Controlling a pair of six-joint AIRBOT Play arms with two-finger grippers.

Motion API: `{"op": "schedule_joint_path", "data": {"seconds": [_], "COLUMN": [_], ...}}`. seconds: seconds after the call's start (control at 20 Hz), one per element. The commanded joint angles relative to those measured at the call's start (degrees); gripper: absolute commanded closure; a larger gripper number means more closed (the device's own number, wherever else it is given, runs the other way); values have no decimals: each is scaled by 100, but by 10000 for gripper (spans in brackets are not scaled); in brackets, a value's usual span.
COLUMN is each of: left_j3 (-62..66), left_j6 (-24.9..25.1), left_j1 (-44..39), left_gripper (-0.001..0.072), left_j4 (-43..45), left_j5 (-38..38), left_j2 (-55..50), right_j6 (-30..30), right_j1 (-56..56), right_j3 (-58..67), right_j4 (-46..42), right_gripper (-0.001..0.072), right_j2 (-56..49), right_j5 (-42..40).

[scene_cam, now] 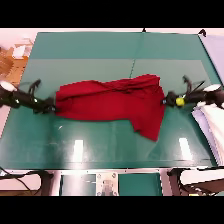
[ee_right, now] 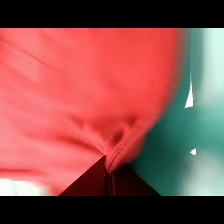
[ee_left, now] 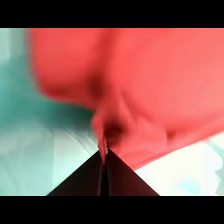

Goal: Fold the shirts.

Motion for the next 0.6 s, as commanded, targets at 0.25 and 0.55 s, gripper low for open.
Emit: {"op": "schedule_joint_path", "data": {"seconds": [0.25,0.55], "left_j3": [4513,6061], "left_j6": [-472,-780], "left_j1": [13,13], "left_gripper": [681,682], "left_j4": [-2251,-2900], "left_j5": [-1611,-680], "left_j2": [20,730], "right_j6": [627,702], "right_j1": [-238,-778], "right_j3": [3491,4697], "right_j4": [1508,1563], "right_gripper": [693,693], "right_j2": [1368,2822], "right_j5": [789,-267]}}
